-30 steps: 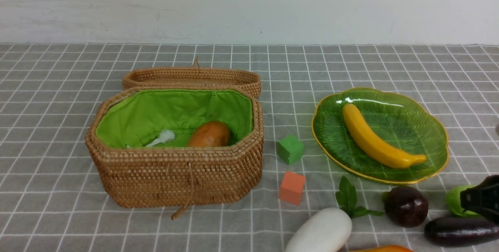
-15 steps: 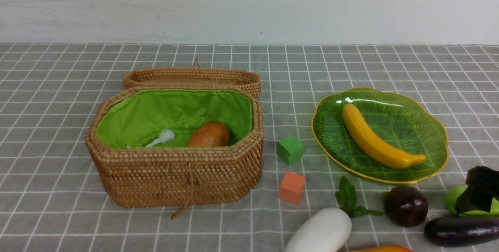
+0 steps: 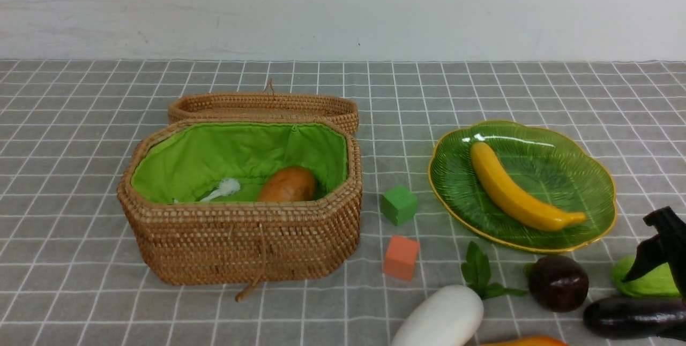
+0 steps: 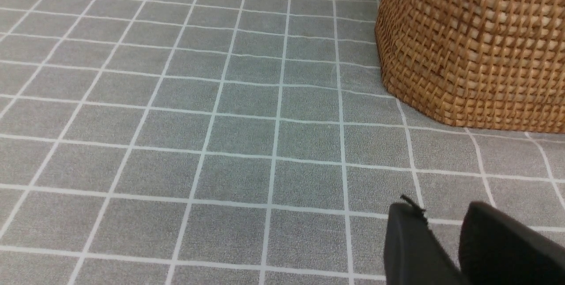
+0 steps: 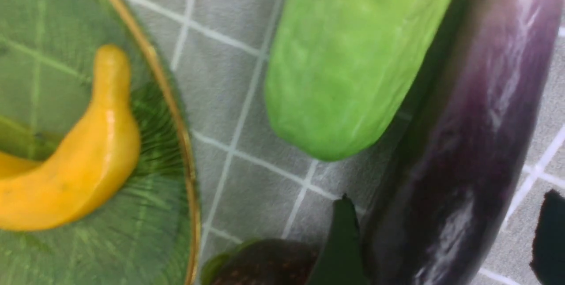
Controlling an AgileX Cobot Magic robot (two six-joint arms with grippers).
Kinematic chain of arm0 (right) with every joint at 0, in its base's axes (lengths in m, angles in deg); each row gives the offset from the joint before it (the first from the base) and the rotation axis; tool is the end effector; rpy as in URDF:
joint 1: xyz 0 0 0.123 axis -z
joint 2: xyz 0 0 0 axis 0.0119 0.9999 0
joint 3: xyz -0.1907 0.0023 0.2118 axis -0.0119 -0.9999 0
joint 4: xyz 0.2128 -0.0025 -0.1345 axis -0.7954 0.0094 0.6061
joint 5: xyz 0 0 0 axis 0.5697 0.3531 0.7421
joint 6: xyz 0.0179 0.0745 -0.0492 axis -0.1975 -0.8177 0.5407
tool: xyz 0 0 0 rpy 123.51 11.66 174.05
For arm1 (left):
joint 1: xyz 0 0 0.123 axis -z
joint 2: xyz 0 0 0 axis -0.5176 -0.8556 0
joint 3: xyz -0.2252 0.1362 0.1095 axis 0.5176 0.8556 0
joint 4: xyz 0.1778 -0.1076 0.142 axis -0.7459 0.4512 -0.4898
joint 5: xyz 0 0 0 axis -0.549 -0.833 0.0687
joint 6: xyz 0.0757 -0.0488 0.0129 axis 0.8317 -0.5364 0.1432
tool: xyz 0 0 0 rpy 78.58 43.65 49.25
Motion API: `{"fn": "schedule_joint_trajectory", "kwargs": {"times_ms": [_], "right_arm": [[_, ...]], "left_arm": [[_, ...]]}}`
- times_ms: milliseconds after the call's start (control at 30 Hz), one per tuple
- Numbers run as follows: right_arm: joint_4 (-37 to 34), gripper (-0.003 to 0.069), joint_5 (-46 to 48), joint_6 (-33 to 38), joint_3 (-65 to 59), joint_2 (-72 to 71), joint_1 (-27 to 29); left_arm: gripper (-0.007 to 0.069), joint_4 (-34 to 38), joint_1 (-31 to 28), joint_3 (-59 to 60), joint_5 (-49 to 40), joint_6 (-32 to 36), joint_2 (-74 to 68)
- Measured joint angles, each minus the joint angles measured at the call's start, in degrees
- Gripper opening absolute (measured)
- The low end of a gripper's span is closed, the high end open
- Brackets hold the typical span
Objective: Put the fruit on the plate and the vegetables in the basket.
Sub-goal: Grab an eggplant with your right arm and place it in the basket on the left.
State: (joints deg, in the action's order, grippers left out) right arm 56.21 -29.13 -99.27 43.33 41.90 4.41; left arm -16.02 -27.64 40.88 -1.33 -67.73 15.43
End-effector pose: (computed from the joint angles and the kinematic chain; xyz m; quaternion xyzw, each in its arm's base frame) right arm 0.2499 -0.0114 0.1952 0.5742 0.7933 0.1506 0.1350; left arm 0.0523 0.0037 0.1690 -0.0492 0.8083 -0.0246 0.5862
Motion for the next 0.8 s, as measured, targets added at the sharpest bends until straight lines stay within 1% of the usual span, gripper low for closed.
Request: {"fn": "schedule_joint_trajectory", "kwargs": {"times_ms": [133,400,533,567,633,667,800], "right_arm": [[0.51,0.0531,0.00,1.44,0.09,2.30,0.00],[2.14,0.0525,0.06,1.69,0.62,9.01,0.00],[2.10,0.0492,1.35,3.14,1.24,9.84,0.00],[1.96,0.0460,1.69,4.58,1.28,9.90,0.00],[1.89,0.0428,2.16,5.74,1.28,9.84,0.00],[1.74,0.0388,2.40,6.96,1.28,9.52,0.00],[0.97,0.0388,3.29,7.69,1.00,8.46,0.00]], "left_arm": [[0.0185,0.00,0.00,0.00,0.00,0.00,0.00],[0.0193,0.00,0.00,0.00,0.00,0.00,0.00],[0.0196,0.00,0.00,0.00,0.00,0.00,0.00],[0.0196,0.00,0.00,0.00,0.00,0.00,0.00],[0.0196,0.00,0.00,0.00,0.00,0.00,0.00],[0.0197,0.00,0.00,0.00,0.00,0.00,0.00],[0.0201,-0.01,0.00,0.00,0.00,0.00,0.00]]}}
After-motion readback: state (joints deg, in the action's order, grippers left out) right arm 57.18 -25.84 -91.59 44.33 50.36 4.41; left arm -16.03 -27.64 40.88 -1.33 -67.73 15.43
